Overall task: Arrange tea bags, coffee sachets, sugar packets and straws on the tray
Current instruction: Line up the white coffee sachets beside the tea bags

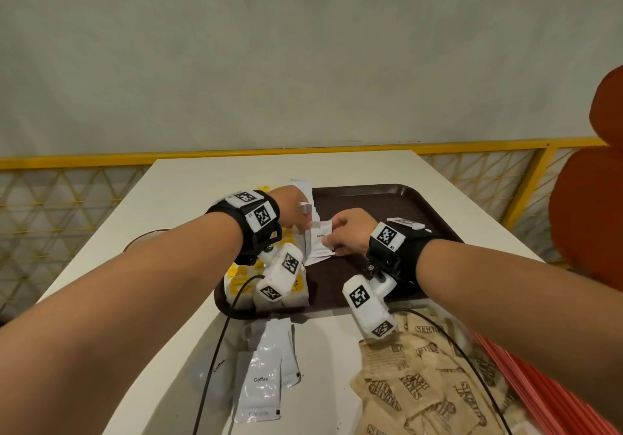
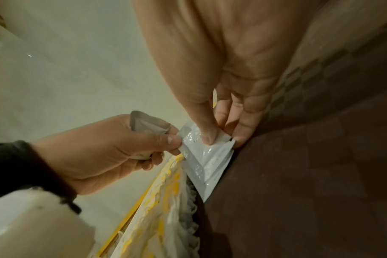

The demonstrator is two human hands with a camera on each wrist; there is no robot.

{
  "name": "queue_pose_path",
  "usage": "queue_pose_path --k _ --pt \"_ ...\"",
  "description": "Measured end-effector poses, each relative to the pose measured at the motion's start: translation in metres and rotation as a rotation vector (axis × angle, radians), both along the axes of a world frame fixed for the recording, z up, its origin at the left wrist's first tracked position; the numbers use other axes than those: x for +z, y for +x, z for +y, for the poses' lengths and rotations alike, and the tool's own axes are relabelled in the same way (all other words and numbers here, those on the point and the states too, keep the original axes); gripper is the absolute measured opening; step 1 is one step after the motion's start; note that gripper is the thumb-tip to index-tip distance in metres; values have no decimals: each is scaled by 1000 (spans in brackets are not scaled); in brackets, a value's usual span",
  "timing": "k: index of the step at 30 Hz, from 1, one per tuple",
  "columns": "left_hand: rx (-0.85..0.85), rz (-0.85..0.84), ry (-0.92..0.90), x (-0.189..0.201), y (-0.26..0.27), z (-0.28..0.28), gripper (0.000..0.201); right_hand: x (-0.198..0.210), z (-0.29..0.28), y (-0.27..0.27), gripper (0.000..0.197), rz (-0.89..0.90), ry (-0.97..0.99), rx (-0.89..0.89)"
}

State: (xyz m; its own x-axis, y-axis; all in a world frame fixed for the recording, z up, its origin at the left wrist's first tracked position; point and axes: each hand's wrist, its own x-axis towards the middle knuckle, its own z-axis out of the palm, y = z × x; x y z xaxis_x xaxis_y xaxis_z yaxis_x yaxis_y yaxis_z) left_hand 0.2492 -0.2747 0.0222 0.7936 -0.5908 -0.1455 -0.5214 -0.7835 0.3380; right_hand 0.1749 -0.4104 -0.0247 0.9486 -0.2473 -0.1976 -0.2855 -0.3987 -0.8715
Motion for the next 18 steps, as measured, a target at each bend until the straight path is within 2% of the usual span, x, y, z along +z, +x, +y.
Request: queue_pose_path --k 6,10,15,18 --pt "-57 -88 91 1 6 2 16 3 -6 1 23 26 -3 3" --pt "-42 -132 175 -5 13 2 10 8 -10 -3 22 102 43 73" --pt "-15 -171 220 -14 13 -6 30 4 -6 -4 22 107 -36 79" --pt "-16 -194 267 -16 11 -10 18 1 -4 0 23 96 -56 74"
